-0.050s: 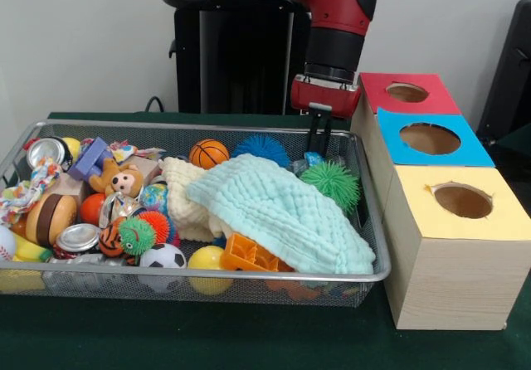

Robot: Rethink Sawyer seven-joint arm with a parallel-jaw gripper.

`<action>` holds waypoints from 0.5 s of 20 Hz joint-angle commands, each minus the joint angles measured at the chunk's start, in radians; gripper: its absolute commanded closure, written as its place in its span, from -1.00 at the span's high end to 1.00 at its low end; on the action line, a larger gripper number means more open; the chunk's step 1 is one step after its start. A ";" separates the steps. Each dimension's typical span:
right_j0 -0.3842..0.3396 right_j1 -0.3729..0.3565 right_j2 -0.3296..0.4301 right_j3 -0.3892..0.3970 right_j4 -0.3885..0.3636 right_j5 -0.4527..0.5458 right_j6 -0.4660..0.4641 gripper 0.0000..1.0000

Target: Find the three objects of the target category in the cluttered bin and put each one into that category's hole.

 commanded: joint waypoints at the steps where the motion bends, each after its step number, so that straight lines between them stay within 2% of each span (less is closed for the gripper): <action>1: 0.018 0.004 0.006 -0.041 0.099 -0.073 0.243 -1.00; 10: 0.000 -0.009 0.013 -0.039 0.068 -0.096 0.266 -1.00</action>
